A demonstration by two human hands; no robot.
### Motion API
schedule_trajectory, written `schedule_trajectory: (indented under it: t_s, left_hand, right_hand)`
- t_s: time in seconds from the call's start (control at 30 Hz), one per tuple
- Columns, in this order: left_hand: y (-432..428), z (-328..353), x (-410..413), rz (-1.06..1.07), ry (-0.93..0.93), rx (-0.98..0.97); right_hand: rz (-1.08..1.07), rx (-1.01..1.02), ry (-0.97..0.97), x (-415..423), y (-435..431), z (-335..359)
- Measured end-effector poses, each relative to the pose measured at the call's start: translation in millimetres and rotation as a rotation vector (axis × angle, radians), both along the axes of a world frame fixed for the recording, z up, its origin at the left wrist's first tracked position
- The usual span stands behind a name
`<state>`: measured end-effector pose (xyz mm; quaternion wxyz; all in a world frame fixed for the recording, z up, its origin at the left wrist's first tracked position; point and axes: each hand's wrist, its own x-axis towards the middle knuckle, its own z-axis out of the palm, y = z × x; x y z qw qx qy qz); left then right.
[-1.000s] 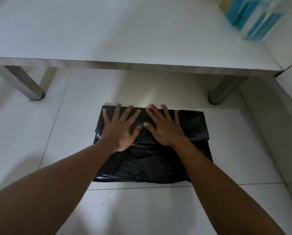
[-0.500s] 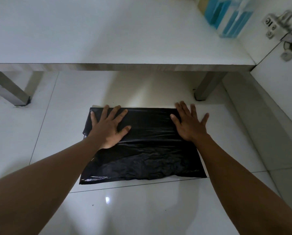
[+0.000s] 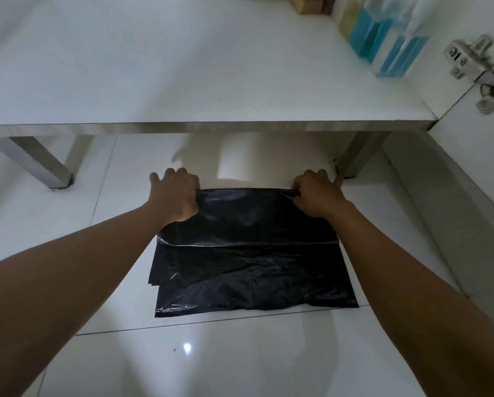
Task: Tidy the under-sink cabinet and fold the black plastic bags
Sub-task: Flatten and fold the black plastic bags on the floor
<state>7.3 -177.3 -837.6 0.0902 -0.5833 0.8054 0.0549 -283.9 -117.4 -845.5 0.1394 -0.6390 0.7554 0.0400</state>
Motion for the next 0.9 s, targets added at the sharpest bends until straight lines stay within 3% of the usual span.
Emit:
schedule_trajectory:
  t_s: [0.17,0.27,0.5,0.73,0.9]
  left_hand:
    - [-8.5,19.8,5.8,0.037,0.123,-0.299]
    - [-1.7,31.9,13.3,0.009,0.193,-0.362]
    - [66.1,23.1,42.1,-0.114,0.295,-0.247]
    - [110.3,-14.2,65.5,-0.257,0.162,-0.043]
    - [107.3,-19.7,46.4,-0.252,0.301,-0.251]
  right_hand:
    - [-0.015,-0.369,-0.046,-0.4,-4.2,17.8]
    - [-0.007,-0.494,-0.095,0.8,7.4,28.7]
    - [0.035,-0.479,-0.070,19.2,96.4,14.9]
    - [0.127,-0.391,-0.172,27.5,151.8,-36.3]
    - [-0.016,-0.531,-0.175,51.4,130.2,-19.5]
